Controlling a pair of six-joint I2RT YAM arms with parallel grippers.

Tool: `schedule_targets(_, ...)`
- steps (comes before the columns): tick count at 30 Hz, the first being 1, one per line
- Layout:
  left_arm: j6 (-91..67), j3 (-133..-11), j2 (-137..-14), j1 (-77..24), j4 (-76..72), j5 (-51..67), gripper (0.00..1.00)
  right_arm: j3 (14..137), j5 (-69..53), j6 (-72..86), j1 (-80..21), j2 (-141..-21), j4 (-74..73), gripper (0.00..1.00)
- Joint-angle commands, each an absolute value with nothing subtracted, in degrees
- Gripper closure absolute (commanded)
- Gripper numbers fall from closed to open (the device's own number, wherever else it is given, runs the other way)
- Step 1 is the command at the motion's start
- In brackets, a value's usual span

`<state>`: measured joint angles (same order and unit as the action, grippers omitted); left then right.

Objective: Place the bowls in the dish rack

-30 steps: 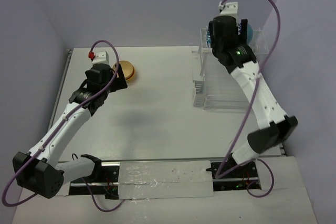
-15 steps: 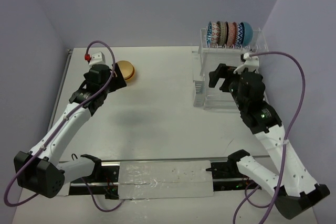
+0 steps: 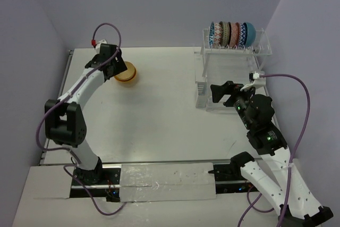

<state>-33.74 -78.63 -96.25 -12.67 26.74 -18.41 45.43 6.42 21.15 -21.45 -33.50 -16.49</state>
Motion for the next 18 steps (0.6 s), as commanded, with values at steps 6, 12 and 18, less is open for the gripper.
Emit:
schedule_targets(6,-32.52,-91.57,-108.53,-10.81,31.11,-21.27,0.34,43.33,5.02,21.18,-21.53,-31.90,-13.54,0.00)
schedule_targets(12,-32.52,-94.22,-112.14,-9.23,31.38,-18.72,0.39,42.63,5.54,20.92,-21.53,-31.46,-13.89,0.00)
schedule_targets(18,-31.82,-96.67,-115.30,-8.79,31.81,-18.37,0.49,42.36,5.97,20.74,-21.53,-31.38,-13.97,0.00)
